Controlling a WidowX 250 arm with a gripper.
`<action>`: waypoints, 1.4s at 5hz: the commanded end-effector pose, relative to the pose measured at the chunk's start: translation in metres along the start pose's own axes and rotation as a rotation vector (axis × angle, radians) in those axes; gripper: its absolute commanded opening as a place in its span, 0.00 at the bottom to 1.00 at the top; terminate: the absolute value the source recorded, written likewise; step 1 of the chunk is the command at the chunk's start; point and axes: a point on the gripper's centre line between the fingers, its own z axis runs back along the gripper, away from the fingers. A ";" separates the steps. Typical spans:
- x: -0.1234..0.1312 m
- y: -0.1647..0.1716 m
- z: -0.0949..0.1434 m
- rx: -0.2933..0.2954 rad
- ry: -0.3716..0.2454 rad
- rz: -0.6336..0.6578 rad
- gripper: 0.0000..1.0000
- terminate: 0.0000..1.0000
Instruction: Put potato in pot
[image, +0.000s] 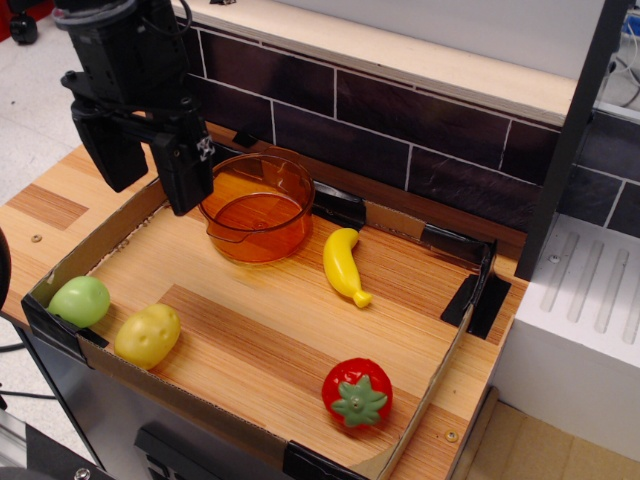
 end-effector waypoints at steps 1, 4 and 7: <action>-0.014 0.020 -0.024 0.022 0.015 -0.058 1.00 0.00; -0.026 0.005 -0.056 0.038 0.031 -0.046 1.00 0.00; -0.028 -0.004 -0.086 0.070 0.026 -0.018 1.00 0.00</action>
